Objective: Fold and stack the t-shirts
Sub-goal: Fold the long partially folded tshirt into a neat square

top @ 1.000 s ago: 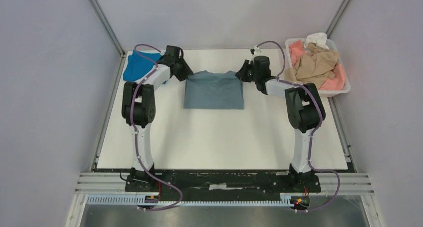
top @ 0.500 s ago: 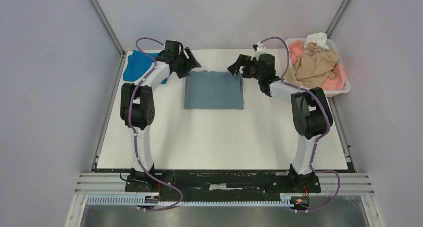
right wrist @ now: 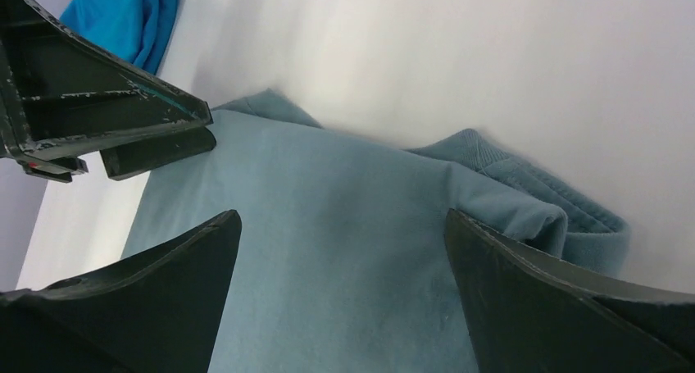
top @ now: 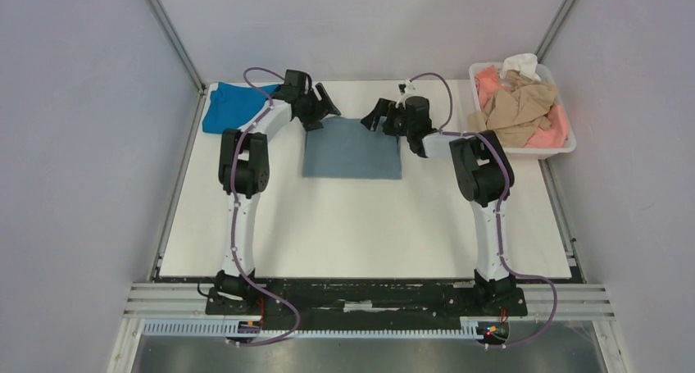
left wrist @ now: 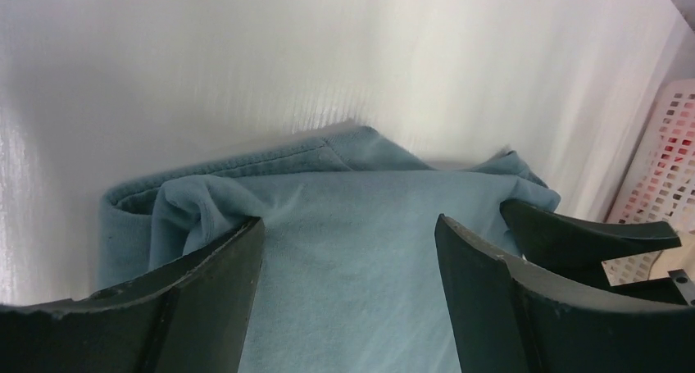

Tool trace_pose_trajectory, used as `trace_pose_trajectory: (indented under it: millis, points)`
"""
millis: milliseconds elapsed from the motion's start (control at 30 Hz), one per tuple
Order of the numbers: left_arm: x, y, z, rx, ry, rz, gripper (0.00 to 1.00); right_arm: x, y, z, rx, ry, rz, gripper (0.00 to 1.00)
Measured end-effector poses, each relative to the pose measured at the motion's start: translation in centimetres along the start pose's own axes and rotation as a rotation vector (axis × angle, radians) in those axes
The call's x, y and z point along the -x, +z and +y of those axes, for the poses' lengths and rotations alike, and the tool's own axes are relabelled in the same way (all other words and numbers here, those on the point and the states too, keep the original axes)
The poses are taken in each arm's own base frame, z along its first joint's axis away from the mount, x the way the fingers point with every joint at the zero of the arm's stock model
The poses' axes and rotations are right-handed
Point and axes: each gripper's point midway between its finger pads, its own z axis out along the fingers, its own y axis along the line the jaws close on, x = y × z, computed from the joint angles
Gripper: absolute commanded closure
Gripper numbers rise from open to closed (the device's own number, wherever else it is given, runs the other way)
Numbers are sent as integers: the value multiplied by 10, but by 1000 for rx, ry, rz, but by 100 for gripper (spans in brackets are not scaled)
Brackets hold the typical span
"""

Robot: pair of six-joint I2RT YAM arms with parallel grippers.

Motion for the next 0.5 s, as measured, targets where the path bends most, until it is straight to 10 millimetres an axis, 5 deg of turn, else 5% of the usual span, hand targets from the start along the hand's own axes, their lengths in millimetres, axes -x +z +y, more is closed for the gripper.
trace_pose_trajectory:
  millis: [167, 367, 500]
  points:
    - [-18, -9, 5, -11, 1, 15, 16, -18, -37, 2, -6, 41, -15, 2]
    - [-107, -63, 19, -2, 26, 108, 14, -73, -120, 17, -7, 55, 44, 2]
    - [-164, -96, 23, 29, 78, 163, 14, -92, -151, 24, -15, 27, 84, 2]
